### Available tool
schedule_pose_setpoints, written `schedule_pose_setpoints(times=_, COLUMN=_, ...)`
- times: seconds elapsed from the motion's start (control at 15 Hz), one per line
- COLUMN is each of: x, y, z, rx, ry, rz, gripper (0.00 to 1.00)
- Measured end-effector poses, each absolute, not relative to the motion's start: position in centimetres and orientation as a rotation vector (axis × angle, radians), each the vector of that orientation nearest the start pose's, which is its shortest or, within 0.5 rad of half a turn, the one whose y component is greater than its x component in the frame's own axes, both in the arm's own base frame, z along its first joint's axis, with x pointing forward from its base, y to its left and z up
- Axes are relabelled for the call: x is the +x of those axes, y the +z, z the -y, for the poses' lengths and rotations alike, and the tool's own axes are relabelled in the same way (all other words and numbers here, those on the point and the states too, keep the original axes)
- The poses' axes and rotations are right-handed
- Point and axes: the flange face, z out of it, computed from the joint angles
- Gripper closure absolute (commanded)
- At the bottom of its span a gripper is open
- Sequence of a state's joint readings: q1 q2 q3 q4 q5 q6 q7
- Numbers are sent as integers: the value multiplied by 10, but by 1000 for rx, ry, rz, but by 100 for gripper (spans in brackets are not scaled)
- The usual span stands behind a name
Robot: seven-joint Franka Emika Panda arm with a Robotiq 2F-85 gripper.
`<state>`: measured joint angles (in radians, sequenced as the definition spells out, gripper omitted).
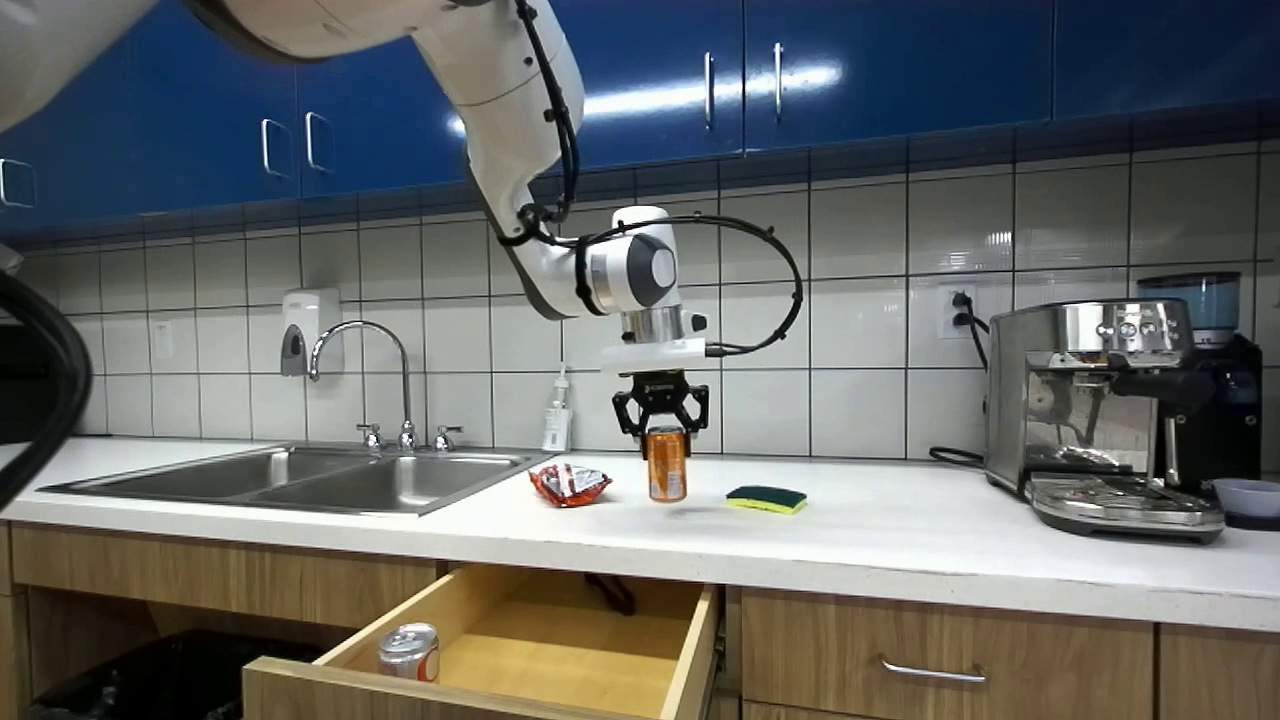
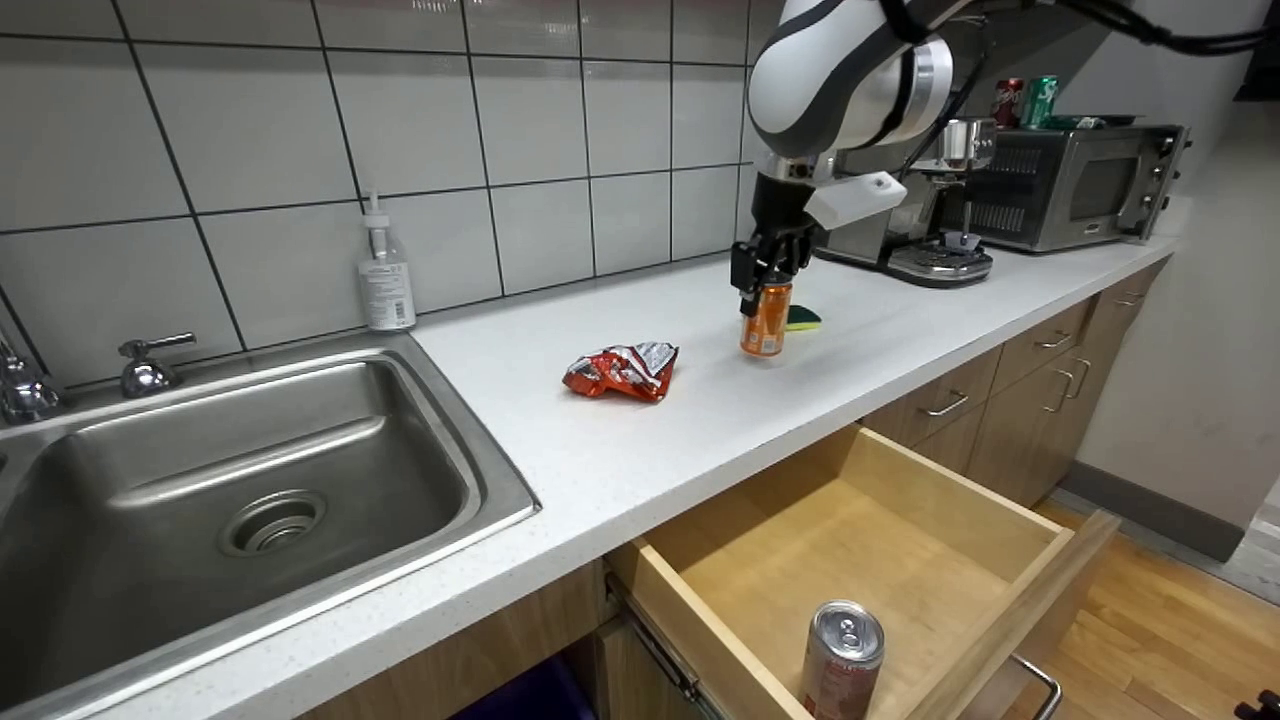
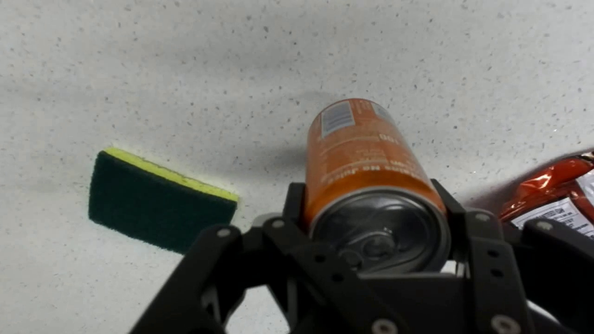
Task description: Open the drawer on the left and put the orange can in the drawer then push the drawer closed.
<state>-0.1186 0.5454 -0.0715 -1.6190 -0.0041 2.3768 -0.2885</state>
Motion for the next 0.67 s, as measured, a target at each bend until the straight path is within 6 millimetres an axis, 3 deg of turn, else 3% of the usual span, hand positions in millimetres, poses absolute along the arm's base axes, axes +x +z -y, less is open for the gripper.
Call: schedule_pose_setpoints(times=0.67, x=626, y=345, z=104, rx=-3191, ry=-300, rz=137, gripper=61)
